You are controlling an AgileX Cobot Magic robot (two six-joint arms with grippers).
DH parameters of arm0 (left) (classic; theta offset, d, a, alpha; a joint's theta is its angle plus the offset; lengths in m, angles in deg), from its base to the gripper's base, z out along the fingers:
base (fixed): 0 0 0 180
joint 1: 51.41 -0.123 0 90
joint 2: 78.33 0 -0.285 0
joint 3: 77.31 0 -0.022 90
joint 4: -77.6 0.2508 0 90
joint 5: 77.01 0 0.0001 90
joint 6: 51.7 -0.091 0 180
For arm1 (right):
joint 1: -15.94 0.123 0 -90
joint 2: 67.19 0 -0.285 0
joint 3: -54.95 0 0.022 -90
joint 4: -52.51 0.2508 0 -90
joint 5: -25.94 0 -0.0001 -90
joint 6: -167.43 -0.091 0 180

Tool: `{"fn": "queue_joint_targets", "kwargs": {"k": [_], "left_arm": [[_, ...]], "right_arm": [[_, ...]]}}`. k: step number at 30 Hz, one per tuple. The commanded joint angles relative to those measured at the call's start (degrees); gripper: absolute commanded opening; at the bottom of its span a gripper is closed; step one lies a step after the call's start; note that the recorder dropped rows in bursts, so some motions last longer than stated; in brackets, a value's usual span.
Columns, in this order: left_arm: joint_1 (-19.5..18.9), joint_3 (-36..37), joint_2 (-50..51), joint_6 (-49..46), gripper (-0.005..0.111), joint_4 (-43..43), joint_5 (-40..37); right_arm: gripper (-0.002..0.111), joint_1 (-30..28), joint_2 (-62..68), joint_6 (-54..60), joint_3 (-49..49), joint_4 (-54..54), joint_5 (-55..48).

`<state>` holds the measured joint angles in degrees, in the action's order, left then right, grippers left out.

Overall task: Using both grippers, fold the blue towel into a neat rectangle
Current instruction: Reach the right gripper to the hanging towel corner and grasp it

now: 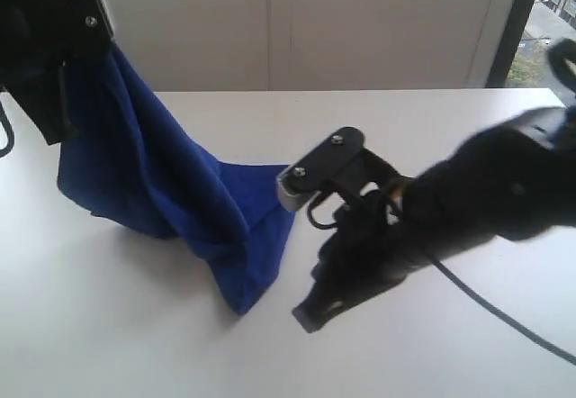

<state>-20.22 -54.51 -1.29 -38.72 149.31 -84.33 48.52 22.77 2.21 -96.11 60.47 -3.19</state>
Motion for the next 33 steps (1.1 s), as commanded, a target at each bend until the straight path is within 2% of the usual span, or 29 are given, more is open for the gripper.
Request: {"fn": "queue_joint_targets", "kwargs": {"k": [1, 2, 3, 7, 12, 18, 33], "left_arm": [[0.2, -0.3, -0.6, 0.0, 0.0, -0.6, -1.7], [0.2, -0.3, -0.6, 0.0, 0.0, -1.4, -2.3], [0.2, -0.3, -0.6, 0.0, 0.0, -1.8, -3.2], [0.2, -0.3, -0.6, 0.0, 0.0, -1.9, -7.0], [0.2, -0.3, -0.5, 0.0, 0.0, -2.1, -7.2], [0.2, -0.3, -0.5, 0.0, 0.0, -2.8, -7.2], [0.2, -0.3, -0.5, 0.0, 0.0, -4.2, -4.2]], "right_arm": [[0.044, -0.2, 9.0, 18.5, -11.0, 16.0, -5.5], [0.051, -0.8, 11.6, 21.7, -13.5, 19.4, -6.3], [0.051, -1.1, 13.1, 22.7, -15.1, 19.9, -7.2], [0.051, -1.3, 18.7, 25.5, -19.6, 21.1, -10.2], [0.05, -1.3, 24.4, 27.6, -23.6, 22.8, -12.8], [0.047, -1.3, 29.1, 27.5, -25.0, 22.7, -13.8], [0.047, -1.3, 33.4, 26.0, -25.2, 22.0, -7.5]]}}
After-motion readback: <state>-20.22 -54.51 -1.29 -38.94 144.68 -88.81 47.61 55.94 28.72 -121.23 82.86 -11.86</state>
